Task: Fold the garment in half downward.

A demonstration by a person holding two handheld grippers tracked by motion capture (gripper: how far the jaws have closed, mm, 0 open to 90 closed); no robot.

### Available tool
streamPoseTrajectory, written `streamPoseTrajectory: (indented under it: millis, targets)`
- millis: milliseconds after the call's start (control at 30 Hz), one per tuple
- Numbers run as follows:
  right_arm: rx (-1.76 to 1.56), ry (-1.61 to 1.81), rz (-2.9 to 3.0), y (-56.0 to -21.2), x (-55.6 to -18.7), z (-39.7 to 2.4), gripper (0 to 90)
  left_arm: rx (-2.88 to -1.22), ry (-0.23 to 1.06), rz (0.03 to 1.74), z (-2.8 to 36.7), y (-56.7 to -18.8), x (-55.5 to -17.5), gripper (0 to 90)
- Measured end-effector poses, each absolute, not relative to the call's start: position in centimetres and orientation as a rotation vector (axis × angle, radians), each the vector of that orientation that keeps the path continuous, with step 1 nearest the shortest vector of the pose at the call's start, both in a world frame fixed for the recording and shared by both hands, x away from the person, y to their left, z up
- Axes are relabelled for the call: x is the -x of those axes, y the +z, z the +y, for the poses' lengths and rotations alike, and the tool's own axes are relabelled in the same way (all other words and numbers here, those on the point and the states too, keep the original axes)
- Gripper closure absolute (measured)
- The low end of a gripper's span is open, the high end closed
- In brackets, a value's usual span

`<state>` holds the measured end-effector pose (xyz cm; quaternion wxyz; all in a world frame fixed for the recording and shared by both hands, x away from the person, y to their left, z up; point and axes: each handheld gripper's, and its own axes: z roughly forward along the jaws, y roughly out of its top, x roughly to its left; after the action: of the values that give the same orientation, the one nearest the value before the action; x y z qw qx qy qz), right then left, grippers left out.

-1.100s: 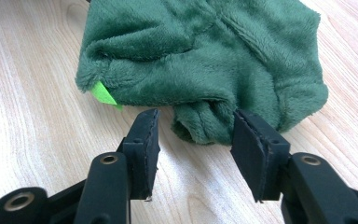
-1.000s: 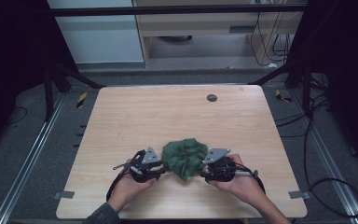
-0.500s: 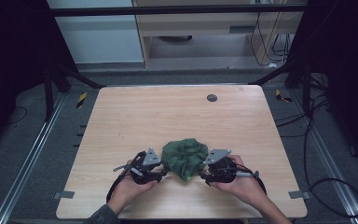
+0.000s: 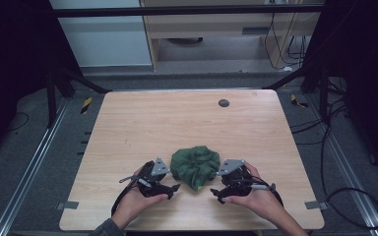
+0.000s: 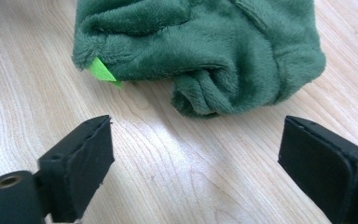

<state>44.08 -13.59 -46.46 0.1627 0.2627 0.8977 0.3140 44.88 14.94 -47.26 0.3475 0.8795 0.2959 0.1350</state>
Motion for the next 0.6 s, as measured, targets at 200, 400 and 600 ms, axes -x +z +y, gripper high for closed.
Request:
streamPoseTrajectory:
  millis: [200, 400, 600]
  targets:
    - [-0.733, 0.902, 2.544, -46.1, -43.8, -14.6, 5.9, -2.286, 0.349, 0.760, 15.5, -46.8, -44.5, 9.4]
    - [-0.783, 0.924, 2.511, -45.3, -44.0, -16.7, 6.3, -2.297, 0.360, 0.738, 17.4, -46.0, -44.2, 5.5]
    - [-0.824, 0.889, 2.491, -45.2, -44.5, -18.9, 12.7, -2.287, 0.341, 0.796, 19.1, -45.8, -45.2, 5.1]
